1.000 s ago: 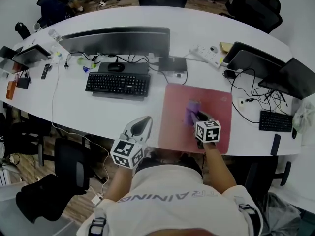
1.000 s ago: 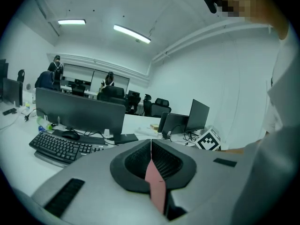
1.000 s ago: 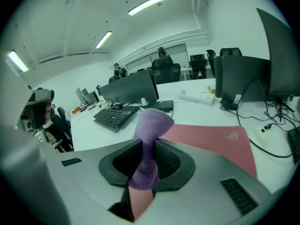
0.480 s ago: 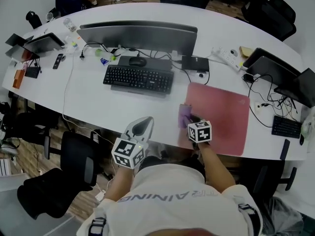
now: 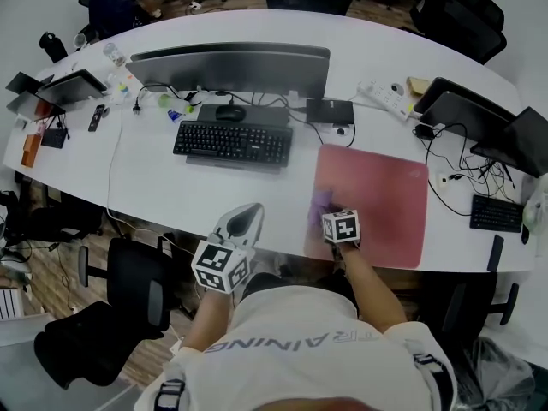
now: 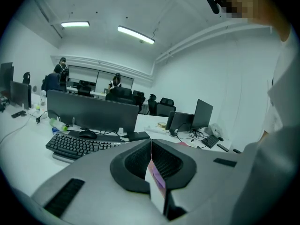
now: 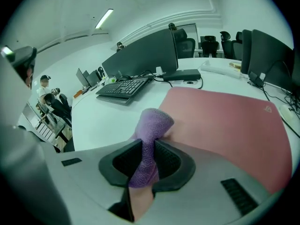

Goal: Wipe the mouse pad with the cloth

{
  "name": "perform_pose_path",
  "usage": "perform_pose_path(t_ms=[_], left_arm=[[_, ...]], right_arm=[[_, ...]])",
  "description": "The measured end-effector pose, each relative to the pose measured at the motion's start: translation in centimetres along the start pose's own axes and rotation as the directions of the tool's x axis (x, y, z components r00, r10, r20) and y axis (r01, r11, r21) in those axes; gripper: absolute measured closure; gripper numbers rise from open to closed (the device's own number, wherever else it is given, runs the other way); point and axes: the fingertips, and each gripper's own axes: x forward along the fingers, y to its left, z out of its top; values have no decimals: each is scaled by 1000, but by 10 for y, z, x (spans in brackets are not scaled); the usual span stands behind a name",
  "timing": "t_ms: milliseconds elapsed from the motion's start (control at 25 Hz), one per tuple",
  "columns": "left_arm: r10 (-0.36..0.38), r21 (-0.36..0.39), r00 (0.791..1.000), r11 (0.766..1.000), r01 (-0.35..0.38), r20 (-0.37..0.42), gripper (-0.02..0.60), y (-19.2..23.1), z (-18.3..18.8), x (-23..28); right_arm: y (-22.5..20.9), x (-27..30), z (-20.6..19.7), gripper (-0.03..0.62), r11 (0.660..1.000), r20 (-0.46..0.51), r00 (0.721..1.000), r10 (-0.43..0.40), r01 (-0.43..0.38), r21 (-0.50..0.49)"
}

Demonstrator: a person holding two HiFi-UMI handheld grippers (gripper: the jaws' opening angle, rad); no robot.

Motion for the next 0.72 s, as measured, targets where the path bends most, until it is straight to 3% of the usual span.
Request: perform_pose_path(t_ms=[720], left_arm=[[-48, 25, 999, 999, 48, 2, 549, -127, 13, 78]], right_arm=[[-141, -73, -42, 500, 998, -40, 998, -49, 51, 39]])
